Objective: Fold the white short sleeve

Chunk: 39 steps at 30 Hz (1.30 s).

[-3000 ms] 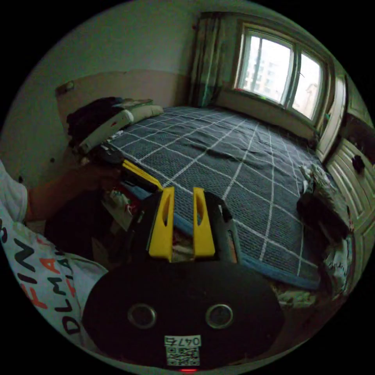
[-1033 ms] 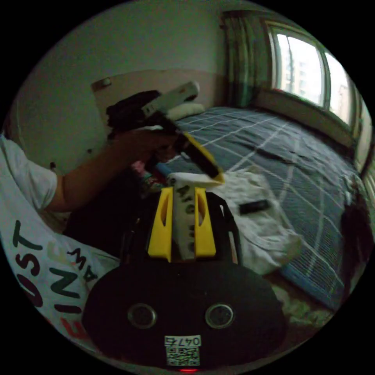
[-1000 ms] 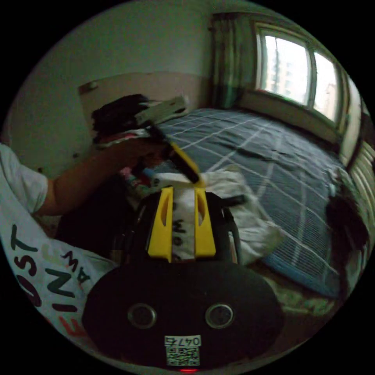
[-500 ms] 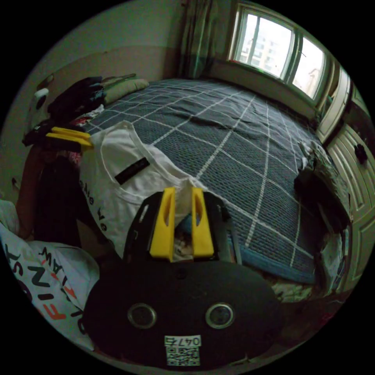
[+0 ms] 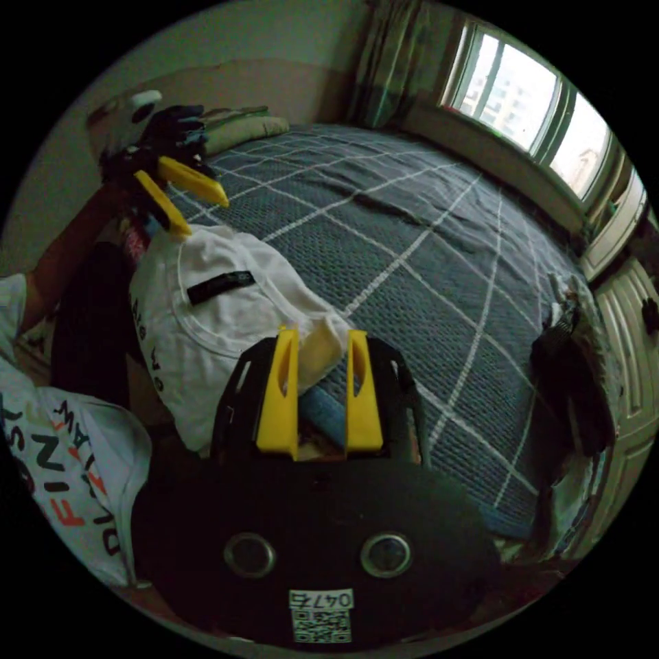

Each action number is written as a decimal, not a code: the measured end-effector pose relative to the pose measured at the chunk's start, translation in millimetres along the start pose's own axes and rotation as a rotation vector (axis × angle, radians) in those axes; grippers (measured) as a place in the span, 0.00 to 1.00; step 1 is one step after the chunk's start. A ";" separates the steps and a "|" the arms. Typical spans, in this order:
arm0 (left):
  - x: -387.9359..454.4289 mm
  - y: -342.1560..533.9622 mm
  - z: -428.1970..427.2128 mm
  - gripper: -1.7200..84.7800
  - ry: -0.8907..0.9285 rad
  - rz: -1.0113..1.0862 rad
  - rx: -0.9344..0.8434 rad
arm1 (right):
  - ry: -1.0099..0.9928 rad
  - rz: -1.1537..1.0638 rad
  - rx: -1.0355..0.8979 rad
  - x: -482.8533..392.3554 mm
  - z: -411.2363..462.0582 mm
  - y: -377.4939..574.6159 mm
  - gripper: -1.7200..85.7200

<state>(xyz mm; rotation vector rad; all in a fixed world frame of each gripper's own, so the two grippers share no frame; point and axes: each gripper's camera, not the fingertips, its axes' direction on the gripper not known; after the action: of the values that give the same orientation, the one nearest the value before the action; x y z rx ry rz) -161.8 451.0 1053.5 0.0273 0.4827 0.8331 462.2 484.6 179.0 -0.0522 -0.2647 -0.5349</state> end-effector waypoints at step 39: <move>166.4 195.2 26.7 0.08 0.471 -0.269 0.247 | 0.296 -0.343 0.114 -125.0 -387.8 168.3 0.02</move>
<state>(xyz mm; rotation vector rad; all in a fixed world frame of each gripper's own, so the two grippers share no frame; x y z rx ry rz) -192.9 707.0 1051.4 -0.0067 1.0085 0.5069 536.0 645.7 -224.6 0.1858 -0.0126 -0.8577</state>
